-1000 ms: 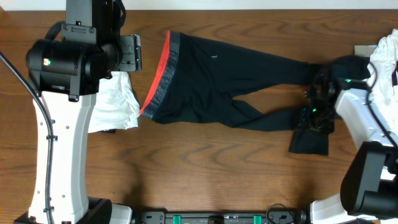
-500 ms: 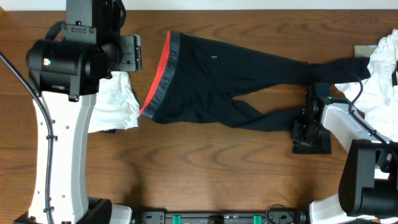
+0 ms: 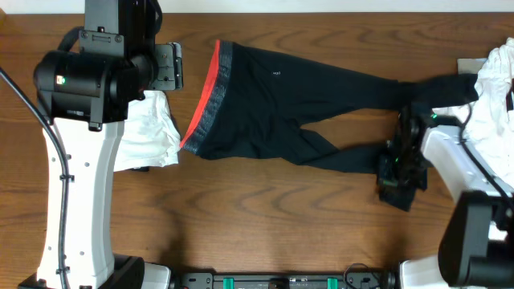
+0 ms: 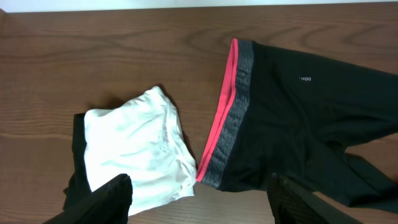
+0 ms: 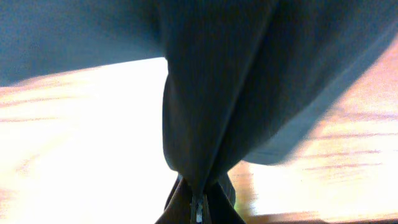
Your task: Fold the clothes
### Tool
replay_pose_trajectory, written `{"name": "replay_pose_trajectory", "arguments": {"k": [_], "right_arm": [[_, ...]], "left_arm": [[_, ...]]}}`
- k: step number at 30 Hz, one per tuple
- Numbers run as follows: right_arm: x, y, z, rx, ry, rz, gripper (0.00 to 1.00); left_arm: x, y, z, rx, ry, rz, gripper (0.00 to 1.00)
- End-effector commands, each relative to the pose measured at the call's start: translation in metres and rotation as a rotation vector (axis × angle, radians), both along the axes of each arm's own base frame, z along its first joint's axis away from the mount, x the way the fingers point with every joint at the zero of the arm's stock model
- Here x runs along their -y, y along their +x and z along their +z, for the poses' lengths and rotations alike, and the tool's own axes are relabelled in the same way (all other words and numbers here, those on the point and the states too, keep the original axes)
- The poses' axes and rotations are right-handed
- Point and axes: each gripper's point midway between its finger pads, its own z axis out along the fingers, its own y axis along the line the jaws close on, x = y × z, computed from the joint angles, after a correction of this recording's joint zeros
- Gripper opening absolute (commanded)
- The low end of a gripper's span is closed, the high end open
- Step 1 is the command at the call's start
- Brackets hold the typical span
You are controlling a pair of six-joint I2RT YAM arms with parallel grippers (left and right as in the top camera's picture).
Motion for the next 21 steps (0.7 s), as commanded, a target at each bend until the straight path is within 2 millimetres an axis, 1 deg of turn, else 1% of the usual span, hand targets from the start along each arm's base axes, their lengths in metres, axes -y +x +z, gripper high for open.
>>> {"name": "replay_pose_trajectory", "arguments": {"k": [1, 4, 6, 10, 13, 17, 21], "right_arm": [[0.009, 0.026, 0.035, 0.149, 0.018, -0.017, 0.01], [0.025, 0.037, 0.053, 0.219, 0.019, -0.079, 0.01], [0.035, 0.04, 0.06, 0.242, 0.029, -0.122, 0.01], [0.058, 0.043, 0.062, 0.275, 0.034, -0.209, 0.01], [0.078, 0.049, 0.063, 0.318, 0.016, -0.266, 0.01], [0.108, 0.065, 0.067, 0.416, -0.024, -0.331, 0.01], [0.13, 0.079, 0.072, 0.502, -0.058, -0.394, 0.02]], "left_arm": [[-0.003, 0.0, 0.004, 0.013, 0.003, 0.015, 0.72], [-0.003, 0.0, 0.004, 0.013, 0.003, 0.015, 0.72], [-0.003, 0.0, 0.004, 0.013, 0.003, 0.015, 0.72], [-0.003, 0.0, 0.004, 0.013, 0.003, 0.015, 0.72], [-0.003, 0.0, 0.004, 0.013, 0.003, 0.015, 0.72], [-0.003, 0.0, 0.004, 0.013, 0.003, 0.015, 0.72], [-0.003, 0.0, 0.004, 0.013, 0.003, 0.015, 0.72]]}}
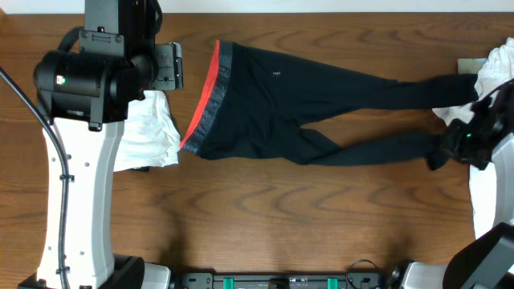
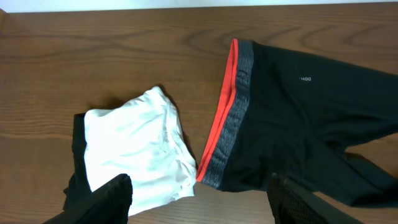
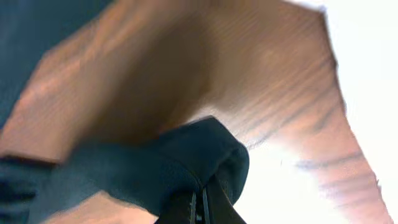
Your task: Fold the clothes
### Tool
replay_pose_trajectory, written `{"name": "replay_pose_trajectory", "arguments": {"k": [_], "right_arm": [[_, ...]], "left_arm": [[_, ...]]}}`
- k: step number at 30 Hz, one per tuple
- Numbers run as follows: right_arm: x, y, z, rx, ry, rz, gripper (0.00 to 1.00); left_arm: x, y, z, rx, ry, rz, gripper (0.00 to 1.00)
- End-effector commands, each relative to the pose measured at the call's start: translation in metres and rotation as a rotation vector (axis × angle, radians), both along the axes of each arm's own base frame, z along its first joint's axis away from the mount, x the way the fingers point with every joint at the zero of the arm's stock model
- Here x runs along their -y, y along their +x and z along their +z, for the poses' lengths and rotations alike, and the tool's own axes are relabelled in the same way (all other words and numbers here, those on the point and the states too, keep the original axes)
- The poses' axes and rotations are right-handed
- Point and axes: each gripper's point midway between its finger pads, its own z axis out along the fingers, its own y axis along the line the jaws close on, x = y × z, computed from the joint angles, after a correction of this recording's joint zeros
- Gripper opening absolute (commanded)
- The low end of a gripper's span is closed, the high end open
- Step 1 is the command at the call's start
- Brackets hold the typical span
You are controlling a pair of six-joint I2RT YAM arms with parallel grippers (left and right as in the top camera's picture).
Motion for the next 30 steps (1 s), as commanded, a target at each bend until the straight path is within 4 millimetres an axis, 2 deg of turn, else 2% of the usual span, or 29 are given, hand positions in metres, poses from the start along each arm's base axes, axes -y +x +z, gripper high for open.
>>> {"name": "replay_pose_trajectory", "arguments": {"k": [1, 8, 12, 16, 21, 25, 30], "right_arm": [[0.015, 0.008, 0.007, 0.051, -0.014, -0.052, 0.01], [0.02, 0.012, -0.007, 0.028, 0.0, -0.08, 0.01], [0.009, 0.011, -0.01, 0.02, 0.058, -0.059, 0.01], [-0.007, 0.015, 0.013, 0.1, 0.101, 0.028, 0.01], [-0.023, -0.009, 0.061, 0.078, 0.133, 0.031, 0.01], [-0.036, -0.029, 0.093, 0.044, 0.159, 0.038, 0.01], [-0.052, -0.036, 0.118, 0.088, 0.197, 0.079, 0.01]], "left_arm": [[-0.003, 0.0, 0.004, 0.012, 0.003, 0.015, 0.71], [-0.003, 0.0, 0.004, 0.013, 0.003, 0.015, 0.72], [-0.004, -0.003, 0.001, -0.002, 0.006, 0.015, 0.72], [-0.006, -0.012, -0.017, -0.091, 0.022, 0.015, 0.71], [-0.006, -0.017, -0.055, -0.213, 0.04, 0.012, 0.71], [0.0, -0.017, -0.094, -0.297, 0.028, -0.004, 0.71], [0.009, -0.019, -0.145, -0.378, -0.01, -0.03, 0.71]]}}
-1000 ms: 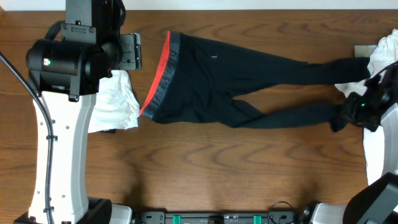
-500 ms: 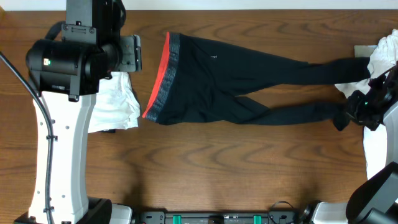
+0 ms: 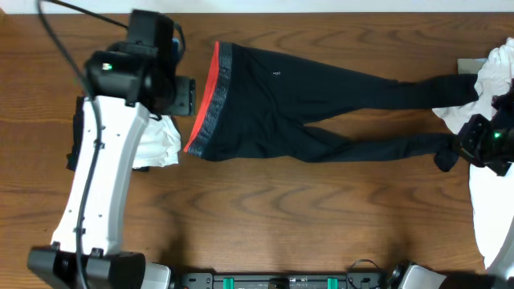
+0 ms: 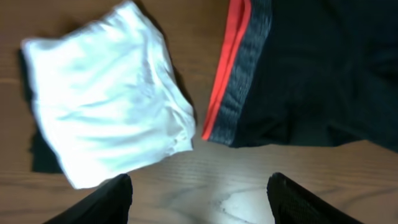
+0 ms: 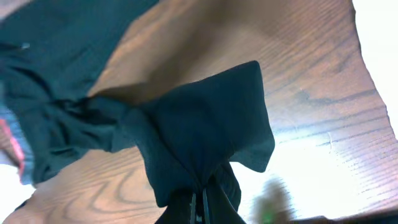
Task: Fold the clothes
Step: 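Move the left gripper down and grasp the waistband's left corner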
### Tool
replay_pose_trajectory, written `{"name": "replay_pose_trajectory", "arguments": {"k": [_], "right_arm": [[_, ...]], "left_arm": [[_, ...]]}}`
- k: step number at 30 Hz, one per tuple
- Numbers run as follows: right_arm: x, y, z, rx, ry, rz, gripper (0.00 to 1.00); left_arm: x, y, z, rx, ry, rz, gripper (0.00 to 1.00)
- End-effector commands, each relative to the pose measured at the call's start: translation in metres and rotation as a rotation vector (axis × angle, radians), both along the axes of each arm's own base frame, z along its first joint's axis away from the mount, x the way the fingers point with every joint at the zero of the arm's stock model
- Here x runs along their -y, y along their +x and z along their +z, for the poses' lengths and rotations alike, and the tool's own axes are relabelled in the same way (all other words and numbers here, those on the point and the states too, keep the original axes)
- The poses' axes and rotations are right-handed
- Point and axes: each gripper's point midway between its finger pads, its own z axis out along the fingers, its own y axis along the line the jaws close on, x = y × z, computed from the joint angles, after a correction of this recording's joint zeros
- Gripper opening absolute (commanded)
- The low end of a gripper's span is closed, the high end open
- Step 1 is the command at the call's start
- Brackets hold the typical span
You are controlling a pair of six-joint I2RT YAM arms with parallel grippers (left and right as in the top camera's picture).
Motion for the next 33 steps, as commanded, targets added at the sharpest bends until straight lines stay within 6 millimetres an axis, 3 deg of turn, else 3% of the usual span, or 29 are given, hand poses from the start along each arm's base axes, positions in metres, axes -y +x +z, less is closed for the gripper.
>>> {"name": "replay_pose_trajectory", "arguments": {"k": [1, 8, 20, 27, 33], "right_arm": [[-0.009, 0.004, 0.016, 0.066, 0.028, 0.041, 0.01], [-0.004, 0.006, 0.018, 0.077, -0.001, 0.039, 0.01], [-0.001, 0.006, 0.017, 0.072, -0.016, 0.035, 0.01], [-0.005, 0.001, 0.016, 0.051, 0.002, 0.036, 0.01], [-0.013, -0.005, 0.016, 0.034, 0.044, 0.042, 0.02]], "left_arm": [[0.01, -0.006, -0.035, -0.078, -0.058, -0.015, 0.71], [0.02, -0.028, -0.108, -0.201, -0.115, -0.032, 0.71], [0.016, -0.046, -0.188, -0.218, -0.096, -0.057, 0.78], [0.007, -0.037, -0.22, -0.137, -0.049, -0.044, 0.77], [0.009, -0.023, -0.221, -0.073, -0.057, -0.046, 0.41]]}}
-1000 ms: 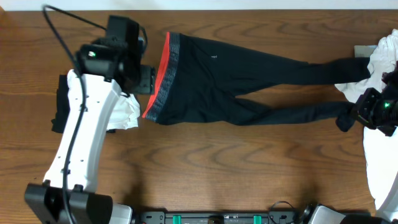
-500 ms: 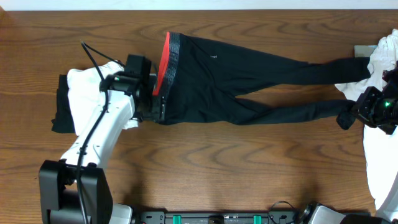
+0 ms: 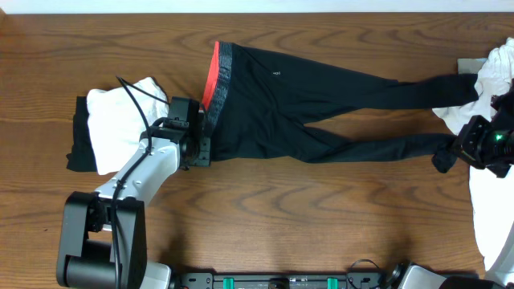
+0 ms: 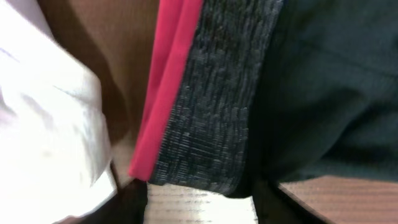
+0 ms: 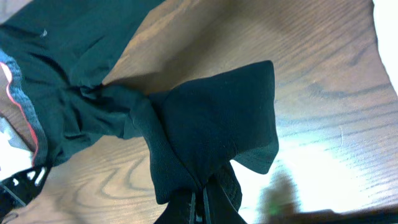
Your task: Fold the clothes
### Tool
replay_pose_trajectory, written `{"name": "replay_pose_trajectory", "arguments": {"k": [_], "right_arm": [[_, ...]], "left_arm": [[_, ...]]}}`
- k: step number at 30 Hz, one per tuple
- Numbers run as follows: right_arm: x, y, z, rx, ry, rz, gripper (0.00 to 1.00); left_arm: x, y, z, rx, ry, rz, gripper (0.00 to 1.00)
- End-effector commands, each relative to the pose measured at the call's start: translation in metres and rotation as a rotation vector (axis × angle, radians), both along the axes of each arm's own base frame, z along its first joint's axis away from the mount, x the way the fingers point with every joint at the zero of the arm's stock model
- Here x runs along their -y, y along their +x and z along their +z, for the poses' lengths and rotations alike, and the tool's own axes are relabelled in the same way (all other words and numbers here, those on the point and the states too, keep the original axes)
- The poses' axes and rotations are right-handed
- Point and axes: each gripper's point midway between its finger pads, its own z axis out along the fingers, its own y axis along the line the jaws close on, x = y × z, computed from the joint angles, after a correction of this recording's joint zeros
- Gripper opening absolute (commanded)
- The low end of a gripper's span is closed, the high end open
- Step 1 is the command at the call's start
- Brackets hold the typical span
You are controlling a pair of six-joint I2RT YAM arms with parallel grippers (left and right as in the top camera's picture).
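Black leggings (image 3: pixel 321 96) lie spread across the table, both legs stretching right, with a red and grey waistband (image 3: pixel 215 80) at the left. My left gripper (image 3: pixel 197 147) is low at the waistband's near corner, open. In the left wrist view its fingers (image 4: pixel 134 202) flank the grey band (image 4: pixel 217 106) and red strip (image 4: pixel 171 81), the left gripper (image 4: pixel 199 200) over bare wood. My right gripper (image 3: pixel 450 155) is shut on the near leg's cuff (image 5: pixel 211 143), pinched just above the right gripper (image 5: pixel 199 208).
A folded white garment (image 3: pixel 120 120) rests on a black one (image 3: pixel 76 140) left of the waistband. Loose white clothes (image 3: pixel 498 68) are heaped at the far right, over the far leg's end. A white cloth (image 3: pixel 490 209) lies along the right edge.
My left arm has come down from above the white garment to the waistband's near corner, fingers still apart. The right gripper has kept its hold on the cuff in nearly the same spot.
My right gripper first held the near leg's cuff with the leg bunched short of the right side. Then it was farther right and the leg lay straight. The left arm stood high at the back left, then shifted, and now sits at the waistband corner.
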Motion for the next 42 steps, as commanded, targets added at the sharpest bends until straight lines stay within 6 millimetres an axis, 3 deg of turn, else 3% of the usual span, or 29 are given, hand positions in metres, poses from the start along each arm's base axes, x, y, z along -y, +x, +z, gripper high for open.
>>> {"name": "replay_pose_trajectory", "arguments": {"k": [1, 4, 7, 9, 14, 17, 22, 29, 31, 32, 33, 38, 42], "right_arm": [[-0.007, 0.001, 0.01, 0.033, 0.035, 0.017, 0.01], [-0.012, 0.002, 0.011, 0.04, 0.062, 0.023, 0.01], [-0.009, 0.001, 0.01, 0.034, 0.046, 0.022, 0.01], [0.0, -0.002, 0.007, 0.019, 0.005, 0.012, 0.01], [0.055, -0.02, -0.004, -0.097, -0.181, -0.173, 0.01], [0.07, -0.022, -0.011, -0.126, -0.181, -0.226, 0.04], [0.067, -0.018, -0.032, -0.2, -0.114, -0.21, 0.08], [0.064, -0.005, -0.065, -0.277, -0.037, -0.155, 0.08], [0.056, -0.001, -0.067, -0.259, 0.002, -0.087, 0.15], [0.049, 0.001, -0.066, -0.24, 0.028, -0.037, 0.24], [0.044, 0.001, -0.065, -0.234, 0.045, -0.01, 0.28], [0.036, -0.014, -0.068, -0.32, 0.011, 0.032, 0.36], [0.025, -0.022, -0.091, -0.386, -0.002, 0.06, 0.39]], "left_arm": [[-0.004, 0.007, -0.001, 0.026, 0.016, 0.003, 0.31], [-0.004, 0.008, 0.0, 0.031, 0.019, 0.004, 0.06], [-0.015, 0.004, 0.001, 0.016, 0.063, 0.031, 0.06], [-0.034, 0.003, 0.006, 0.015, 0.124, 0.094, 0.06], [-0.067, 0.01, 0.027, 0.073, 0.156, 0.215, 0.06], [-0.077, 0.017, 0.039, 0.114, 0.145, 0.249, 0.06], [-0.063, 0.023, 0.045, 0.142, 0.063, 0.214, 0.06], [-0.063, 0.022, 0.044, 0.136, 0.063, 0.211, 0.07], [-0.062, 0.022, 0.044, 0.135, 0.061, 0.21, 0.06], [-0.062, 0.021, 0.044, 0.133, 0.059, 0.209, 0.06], [-0.061, 0.021, 0.044, 0.132, 0.058, 0.209, 0.06], [-0.06, 0.021, 0.044, 0.132, 0.051, 0.206, 0.06], [-0.06, 0.021, 0.044, 0.132, 0.051, 0.206, 0.06]]}}
